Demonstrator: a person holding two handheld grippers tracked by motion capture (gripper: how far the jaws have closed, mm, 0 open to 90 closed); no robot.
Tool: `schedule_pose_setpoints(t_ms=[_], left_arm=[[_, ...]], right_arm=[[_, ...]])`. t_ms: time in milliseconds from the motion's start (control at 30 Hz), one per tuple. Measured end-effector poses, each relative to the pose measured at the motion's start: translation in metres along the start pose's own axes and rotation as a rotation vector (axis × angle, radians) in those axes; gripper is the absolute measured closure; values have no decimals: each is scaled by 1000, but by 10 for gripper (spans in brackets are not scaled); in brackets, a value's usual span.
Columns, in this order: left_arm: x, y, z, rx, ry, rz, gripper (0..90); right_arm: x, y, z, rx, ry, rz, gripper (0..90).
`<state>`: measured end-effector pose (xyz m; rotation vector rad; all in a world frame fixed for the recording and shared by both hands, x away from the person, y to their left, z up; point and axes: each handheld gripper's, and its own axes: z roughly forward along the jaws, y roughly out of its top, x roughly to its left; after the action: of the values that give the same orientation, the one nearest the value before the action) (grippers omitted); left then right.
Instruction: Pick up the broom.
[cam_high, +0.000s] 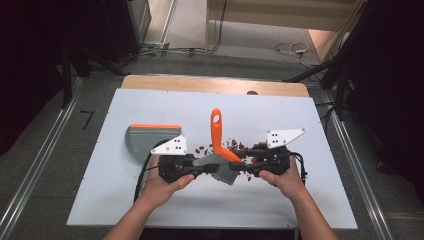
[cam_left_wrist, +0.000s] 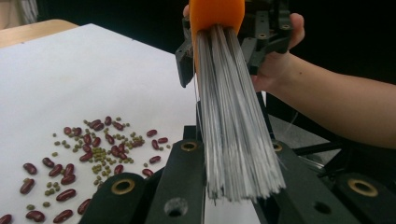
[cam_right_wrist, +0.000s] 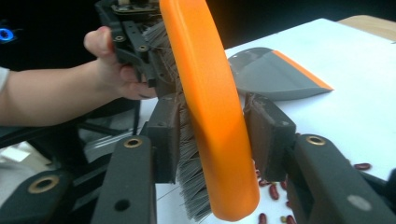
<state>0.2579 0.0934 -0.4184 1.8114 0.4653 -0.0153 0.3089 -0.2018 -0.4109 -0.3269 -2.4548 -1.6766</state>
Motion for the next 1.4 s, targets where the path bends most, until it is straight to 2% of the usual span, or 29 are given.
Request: schedule_pose_setpoints(t_ms=[100, 233, 267, 333, 367, 433, 567, 633, 667, 700, 733, 767, 800, 833, 867, 900, 933, 1000, 1033, 1067, 1100, 1167, 1200, 1267, 1300, 1400], left_arm=[[1, 0, 1, 5, -23, 1, 861], [0, -1, 2, 10, -47, 1, 861], [0, -1, 2, 8, -56, -1, 861], [0, -1, 3, 12, -65, 1, 861], [0, -1, 4, 15, -67, 2, 861], [0, -1, 3, 15, -69, 1, 860], [2, -1, 2, 8, -79, -3, 851], [2, 0, 1, -11, -50, -5, 799], [1, 0, 1, -23, -26, -16, 652], [0, 1, 1, -30, -13, -19, 652], [0, 1, 0, -33, 6, -26, 573], [0, 2, -1, -34, 31, -30, 394], [1, 1, -2, -39, 54, -38, 394], [1, 1, -3, -49, 69, -47, 256], [3, 0, -5, -56, 86, -54, 256], [4, -2, -6, -63, 100, -60, 173], [6, -3, -8, -65, 117, -66, 143], [9, -8, -10, -65, 147, -77, 98], [10, -10, -11, -67, 159, -87, 98], [11, -11, -13, -63, 170, -88, 72], [11, -12, -14, -61, 183, -90, 72], [11, -14, -15, -59, 196, -91, 43], [11, -15, -17, -60, 198, -93, 24], [11, -17, -20, -62, 203, -93, 6], [12, -19, -22, -63, 203, -96, 6], [12, -23, -28, -68, 209, -98, 0]], right_arm=[[-1, 0, 1, 4, 26, 7, 584], [-1, -1, 5, 36, 61, 13, 593], [-1, -1, 8, 47, 84, 18, 593], [0, -1, 9, 56, 93, 20, 595], [1, -2, 11, 63, 97, 22, 640], [0, -2, 10, 64, 122, 39, 672], [3, -1, 10, 68, 118, 33, 679], [4, 1, 10, 66, 107, 45, 681], [2, 2, 7, 51, 104, 68, 682], [2, 2, 7, 51, 104, 68, 682], [1, 2, 5, 44, 100, 73, 682], [-1, 1, 0, 20, 70, 91, 683], [-1, 1, 0, 20, 70, 91, 683], [-3, 1, -7, 2, 32, 102, 683], [-3, 1, -7, 2, 32, 102, 683], [-5, 1, -12, -14, -20, 116, 683], [-6, 0, -14, -16, -53, 126, 683], [-7, 0, -17, -10, -123, 136, 684], [-7, 0, -17, -10, -123, 136, 684], [-8, -1, -19, 0, -191, 147, 683], [-8, -1, -19, 0, -191, 147, 683], [-10, -2, -21, -1, -244, 160, 683], [-10, -2, -22, 16, -321, 167, 683], [-12, -3, -24, 18, -368, 194, 683], [-12, -3, -24, 18, -368, 194, 683], [-14, -5, -26, 40, -445, 209, 683]])
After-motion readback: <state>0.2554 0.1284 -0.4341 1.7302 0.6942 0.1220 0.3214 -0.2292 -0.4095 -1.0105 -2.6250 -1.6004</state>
